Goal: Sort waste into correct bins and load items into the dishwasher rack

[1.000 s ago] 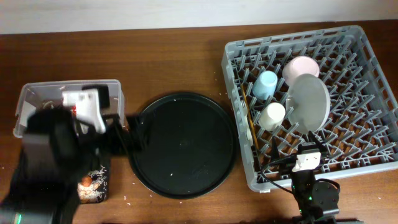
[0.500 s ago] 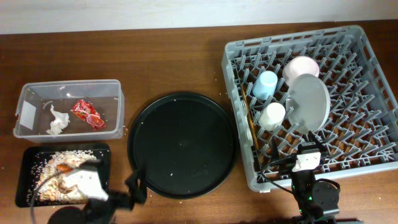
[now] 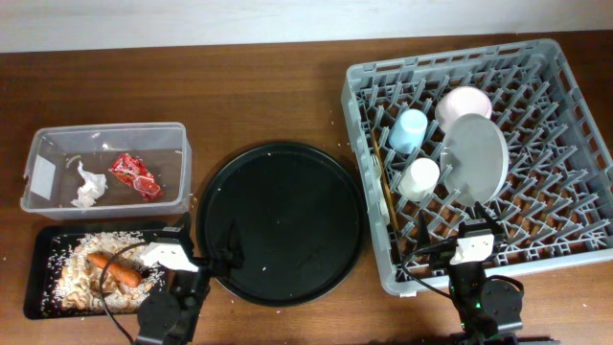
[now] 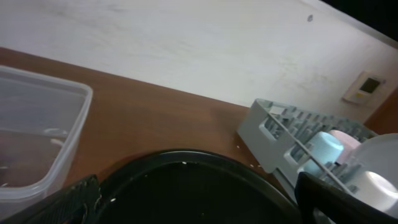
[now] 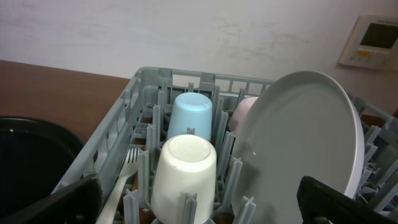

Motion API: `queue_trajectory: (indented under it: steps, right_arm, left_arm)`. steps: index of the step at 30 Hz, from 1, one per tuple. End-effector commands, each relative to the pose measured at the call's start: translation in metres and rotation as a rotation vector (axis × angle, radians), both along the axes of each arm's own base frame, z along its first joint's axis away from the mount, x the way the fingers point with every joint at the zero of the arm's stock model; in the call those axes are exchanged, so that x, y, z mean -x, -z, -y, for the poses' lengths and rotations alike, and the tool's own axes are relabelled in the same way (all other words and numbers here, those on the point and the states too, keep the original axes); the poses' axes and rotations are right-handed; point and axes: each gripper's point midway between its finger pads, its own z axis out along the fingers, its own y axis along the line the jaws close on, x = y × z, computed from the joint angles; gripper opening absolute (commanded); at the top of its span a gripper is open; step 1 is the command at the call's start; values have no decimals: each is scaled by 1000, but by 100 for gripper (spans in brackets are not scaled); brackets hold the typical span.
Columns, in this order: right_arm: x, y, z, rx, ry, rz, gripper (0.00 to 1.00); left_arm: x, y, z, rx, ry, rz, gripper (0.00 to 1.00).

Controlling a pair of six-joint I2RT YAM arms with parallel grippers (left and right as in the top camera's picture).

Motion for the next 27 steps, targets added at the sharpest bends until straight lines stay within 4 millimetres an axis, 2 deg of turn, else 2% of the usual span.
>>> queue_trajectory:
  steps: [1, 3, 5, 8, 11, 17, 27]
  right_arm:
    - [0, 3, 2, 4, 7, -4, 99]
    - [0, 3, 2, 4, 7, -4, 99]
    - [0, 3, 2, 4, 7, -4, 99]
    - [0, 3, 2, 4, 7, -4, 99]
    - [0, 3, 2, 4, 7, -4, 99]
    - [0, 3, 2, 4, 7, -4, 99]
    - [0, 3, 2, 4, 7, -4, 99]
  left_arm:
    - [-1, 17, -15, -11, -65, -21, 99]
    - [0, 25, -25, -46, -100, -45, 99]
    - [3, 30, -26, -145, -83, -48, 99]
    - [4, 20, -27, -368, -62, 35, 99]
    - [3, 19, -34, -482, -84, 52, 99]
    - [3, 19, -43, -576, -111, 57, 99]
    - [3, 19, -43, -575, -113, 55, 99]
